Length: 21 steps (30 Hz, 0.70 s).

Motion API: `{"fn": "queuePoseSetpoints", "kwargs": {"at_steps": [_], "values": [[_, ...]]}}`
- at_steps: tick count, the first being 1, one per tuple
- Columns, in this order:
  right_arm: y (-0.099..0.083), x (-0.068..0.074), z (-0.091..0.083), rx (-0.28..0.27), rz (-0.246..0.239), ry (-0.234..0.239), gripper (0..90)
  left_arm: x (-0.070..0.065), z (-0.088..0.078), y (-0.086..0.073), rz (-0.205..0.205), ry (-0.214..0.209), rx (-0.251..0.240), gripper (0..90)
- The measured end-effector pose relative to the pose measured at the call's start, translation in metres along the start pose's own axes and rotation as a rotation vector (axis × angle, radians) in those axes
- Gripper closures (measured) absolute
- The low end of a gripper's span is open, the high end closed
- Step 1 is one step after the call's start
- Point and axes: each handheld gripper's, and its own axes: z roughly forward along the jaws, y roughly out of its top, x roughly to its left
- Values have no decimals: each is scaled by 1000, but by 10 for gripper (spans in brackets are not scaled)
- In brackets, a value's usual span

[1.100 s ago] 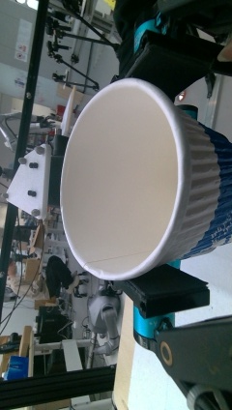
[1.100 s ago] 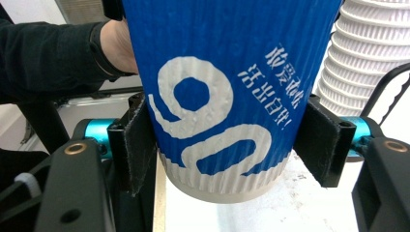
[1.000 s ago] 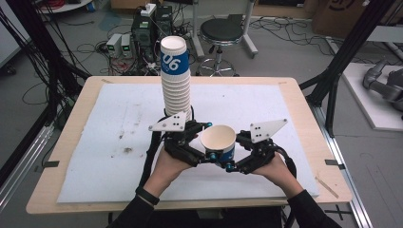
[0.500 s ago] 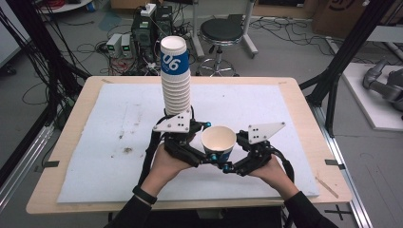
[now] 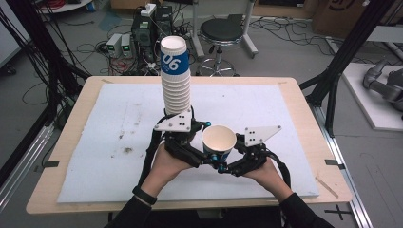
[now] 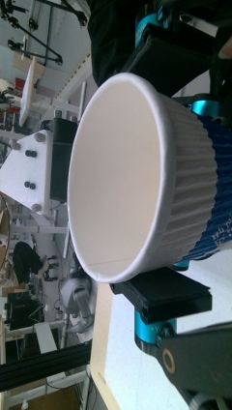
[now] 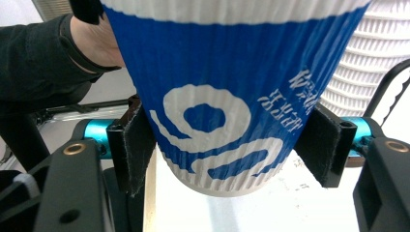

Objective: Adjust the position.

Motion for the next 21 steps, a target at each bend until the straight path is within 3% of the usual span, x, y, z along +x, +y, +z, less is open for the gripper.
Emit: {"fn": "queuePoseSetpoints", "kwargs": {"at_steps": [9, 15, 18, 21], "values": [[1, 0, -3, -9, -10, 6, 297, 2, 2, -2, -36, -34, -30, 168], [1, 0, -3, -6, -14, 4, 290, 2, 1, -5, -30, -34, -39, 200], [3, 0, -4, -24, 10, 6, 215, 3, 1, -6, -33, -34, -36, 205], [5, -1, -7, -48, 20, 14, 213, 4, 1, -8, -33, -36, -35, 206]]}}
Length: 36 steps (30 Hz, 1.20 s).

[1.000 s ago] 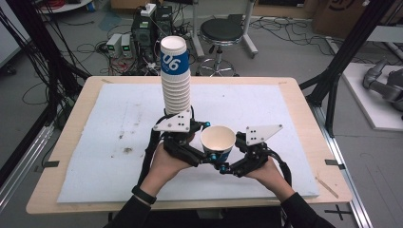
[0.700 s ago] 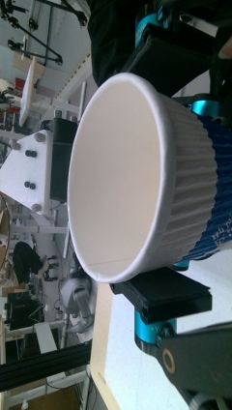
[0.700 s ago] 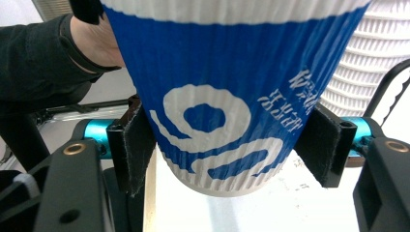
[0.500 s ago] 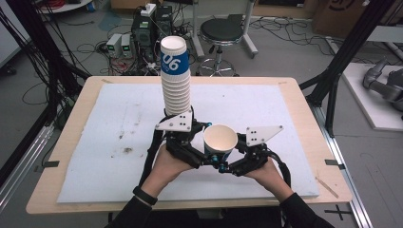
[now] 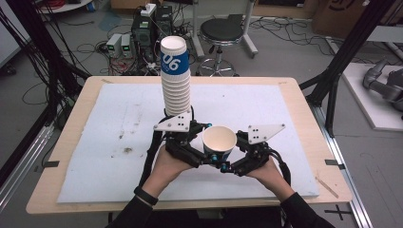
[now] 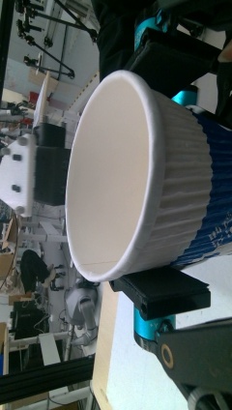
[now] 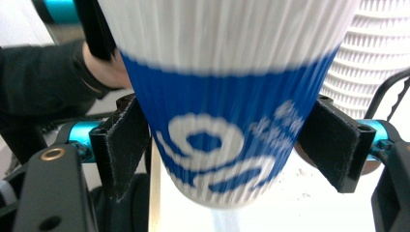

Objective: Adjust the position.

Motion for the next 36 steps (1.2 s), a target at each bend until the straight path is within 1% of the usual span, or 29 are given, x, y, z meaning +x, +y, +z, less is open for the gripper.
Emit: {"fn": "queuePoseSetpoints", "kwargs": {"at_steps": [2, 3, 4, 9, 17, 19, 22, 25, 31, 33, 36], "values": [[1, 0, -2, -18, 14, 8, 213, 0, 0, 0, 2, -3, -1, 207], [1, -1, -3, -30, 26, 20, 214, 0, 1, 0, 2, -1, -2, 207], [1, -1, -3, -36, 28, 19, 214, 0, 1, 0, 3, -1, -2, 206], [1, -2, -3, -41, 43, 37, 242, -1, 2, -1, -1, -5, -6, 207], [2, -2, -3, -36, 40, 33, 250, 0, 2, -2, -11, -1, -16, 197], [2, -2, -4, -33, 40, 29, 250, 0, 1, -2, -6, 5, -21, 180], [2, -3, -5, -31, 35, 24, 251, 0, 0, -1, -7, 2, -35, 164], [3, -3, -8, -34, 30, 19, 251, 0, -3, 0, -2, 1, -29, 141], [5, -5, -15, -49, 29, -1, 252, 0, -8, -1, 3, 12, -30, 136], [6, -6, -18, -55, 27, -11, 252, 0, -10, -2, -2, 21, -36, 136], [7, -7, -22, -66, 33, -16, 252, 2, -12, -4, -3, 28, -33, 136]]}}
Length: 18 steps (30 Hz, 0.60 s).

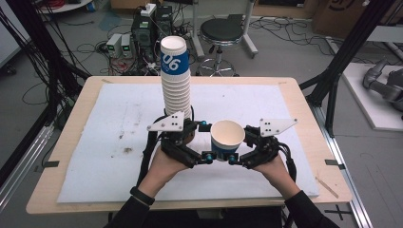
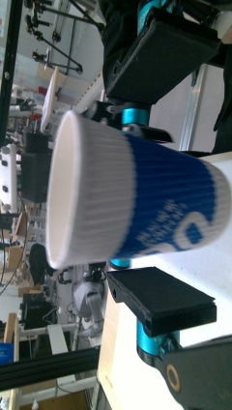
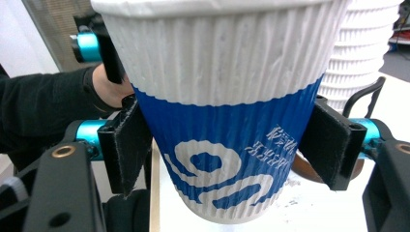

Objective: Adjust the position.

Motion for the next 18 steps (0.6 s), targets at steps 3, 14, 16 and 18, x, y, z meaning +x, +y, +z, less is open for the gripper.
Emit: {"fn": "queuePoseSetpoints", "kwargs": {"at_steps": [3, 14, 16, 18], "values": [[2, -1, -3, -12, -6, -11, 252, 1, 1, -3, -3, 5, 10, 136], [3, 0, -5, -30, -11, -15, 251, 2, 9, -15, -7, 27, 60, 135], [3, 0, -5, -32, -11, -14, 251, 2, 11, -18, -9, 25, 66, 135], [3, 0, -5, -32, -10, -16, 252, 2, 14, -20, -7, 27, 76, 136]]}}
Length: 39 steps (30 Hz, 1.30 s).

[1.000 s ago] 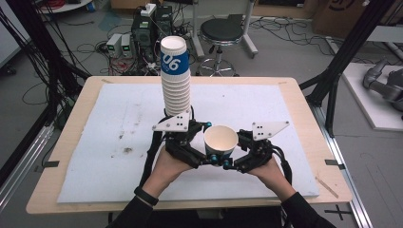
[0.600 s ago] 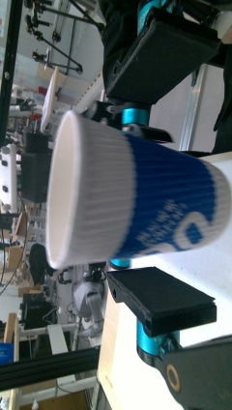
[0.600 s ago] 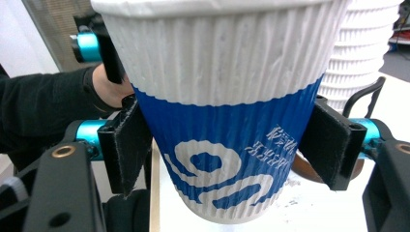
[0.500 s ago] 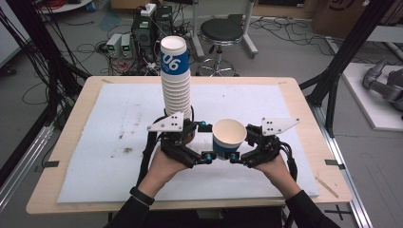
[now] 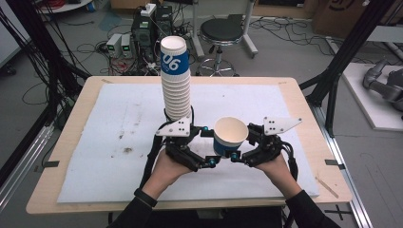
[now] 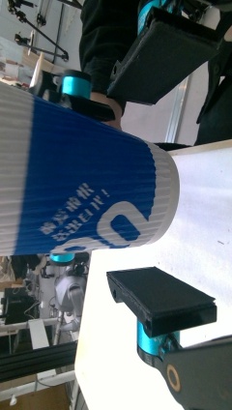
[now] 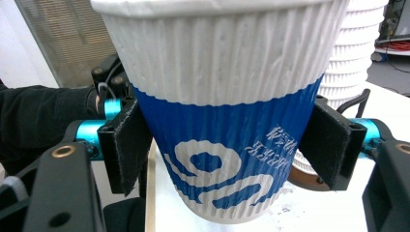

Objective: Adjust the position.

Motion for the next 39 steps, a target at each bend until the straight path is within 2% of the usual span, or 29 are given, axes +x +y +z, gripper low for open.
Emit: {"fn": "queuePoseSetpoints", "kwargs": {"at_steps": [16, 25, 30, 36, 39], "values": [[-2, 3, 7, 8, 9, 28, 251, -2, 16, -14, -10, 3, 20, 152], [-4, 5, 12, 24, 9, 38, 251, -3, 16, -20, -2, -20, 11, 288], [-7, 5, 15, 35, 11, 41, 250, -3, 16, -24, -2, -20, 18, 301], [-9, 7, 18, 35, 1, 16, 191, -3, 16, -26, -3, -23, 34, 302], [-8, 7, 16, 15, 6, 17, 170, -3, 17, -26, -6, -29, 38, 302]]}}
